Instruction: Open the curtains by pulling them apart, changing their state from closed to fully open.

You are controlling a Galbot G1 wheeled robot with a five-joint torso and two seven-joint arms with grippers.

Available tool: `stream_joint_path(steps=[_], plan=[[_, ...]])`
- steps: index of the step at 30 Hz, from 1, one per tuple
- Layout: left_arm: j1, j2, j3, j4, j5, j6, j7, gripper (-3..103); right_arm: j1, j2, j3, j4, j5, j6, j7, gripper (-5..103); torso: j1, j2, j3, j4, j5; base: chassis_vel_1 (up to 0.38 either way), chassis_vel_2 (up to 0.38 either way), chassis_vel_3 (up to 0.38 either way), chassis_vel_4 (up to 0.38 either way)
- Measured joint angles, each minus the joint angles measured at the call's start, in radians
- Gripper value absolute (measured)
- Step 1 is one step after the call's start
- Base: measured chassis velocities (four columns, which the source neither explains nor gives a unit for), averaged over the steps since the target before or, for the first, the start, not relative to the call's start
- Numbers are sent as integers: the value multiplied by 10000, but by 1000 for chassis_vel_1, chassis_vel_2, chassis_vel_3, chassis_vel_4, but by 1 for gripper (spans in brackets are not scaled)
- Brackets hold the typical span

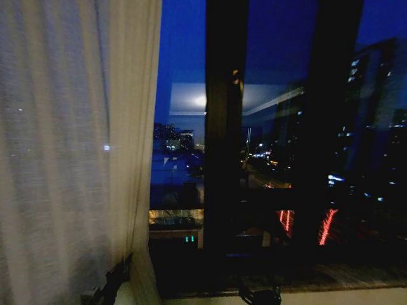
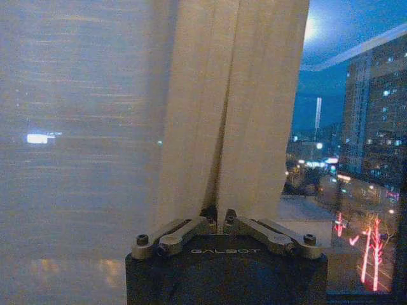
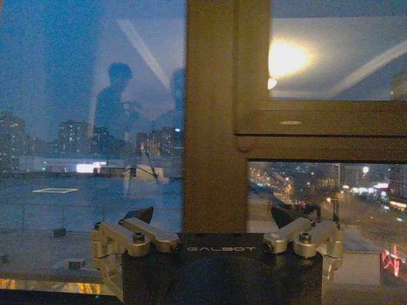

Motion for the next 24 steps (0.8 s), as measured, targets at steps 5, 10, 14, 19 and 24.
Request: stream_joint_path(steps=[5, 10, 14, 19, 24], plan=[[176, -98, -94, -43, 94, -43, -3, 0, -18, 0, -34, -41, 4, 173, -15, 100, 0, 0, 0, -1, 1, 246, 258, -258, -254], [222, -174, -121, -42, 145, -76, -3, 0, -45, 2, -38, -50, 6, 230, -101, 100, 0, 1, -1, 1, -1, 167, 182, -174, -151], [244, -236, -123, -23, 186, -83, -4, 0, -54, 1, -71, -52, -11, 230, -122, 100, 1, 0, 0, 0, -2, 73, 42, -53, -43], [294, -287, -124, -2, 222, -86, 0, 0, -37, -2, -127, -120, -39, 230, -122, 100, -1, -1, 1, -7, 8, 0, 0, 0, 0], [327, -260, -189, -6, 226, -101, 4, 0, -7, -1, -302, -163, -117, 230, -121, 100, -2, 0, 0, -1, -3, 42, 32, -27, -32]])
